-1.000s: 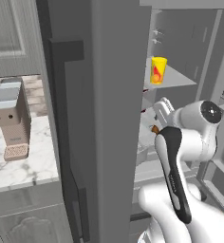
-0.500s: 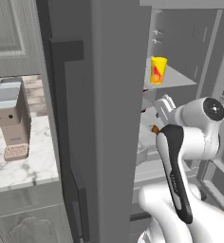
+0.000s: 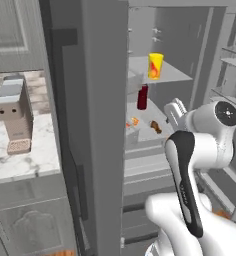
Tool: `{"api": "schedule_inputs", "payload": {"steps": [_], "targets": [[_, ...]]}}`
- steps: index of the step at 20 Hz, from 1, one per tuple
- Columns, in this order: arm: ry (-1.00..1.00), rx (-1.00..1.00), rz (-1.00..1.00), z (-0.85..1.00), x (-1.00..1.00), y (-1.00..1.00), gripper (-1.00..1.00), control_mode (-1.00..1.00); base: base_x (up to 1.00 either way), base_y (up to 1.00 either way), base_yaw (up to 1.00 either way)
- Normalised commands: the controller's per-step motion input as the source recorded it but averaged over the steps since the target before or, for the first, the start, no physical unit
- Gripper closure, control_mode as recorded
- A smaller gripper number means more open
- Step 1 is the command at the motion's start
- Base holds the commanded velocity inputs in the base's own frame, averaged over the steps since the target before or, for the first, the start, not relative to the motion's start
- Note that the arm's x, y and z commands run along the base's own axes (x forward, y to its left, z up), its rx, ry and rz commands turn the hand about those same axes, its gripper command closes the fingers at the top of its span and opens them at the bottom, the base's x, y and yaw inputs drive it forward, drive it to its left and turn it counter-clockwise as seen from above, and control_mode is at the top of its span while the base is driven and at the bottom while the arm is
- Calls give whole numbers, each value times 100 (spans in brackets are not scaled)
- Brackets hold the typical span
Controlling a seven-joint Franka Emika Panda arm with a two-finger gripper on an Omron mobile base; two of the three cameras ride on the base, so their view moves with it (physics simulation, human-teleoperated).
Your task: Place the tupperware on the second highest shelf of the fridge. Make space for the tupperware among the existing items by rearranging them on the shelves if needed. Close the fridge door when finished.
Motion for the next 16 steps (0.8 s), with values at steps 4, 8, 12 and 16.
{"api": "schedule_inputs", "payload": {"steps": [4, 8, 12, 16], "targets": [[0, 0, 0, 0, 0, 0, -100, 100, -70, -12, 0], [0, 0, 0, 0, 0, 0, -100, 100, -58, -7, 0], [0, 0, 0, 0, 0, 0, -100, 100, -28, -31, 0], [0, 0, 0, 0, 0, 0, -100, 100, -5, -23, 0]]}}
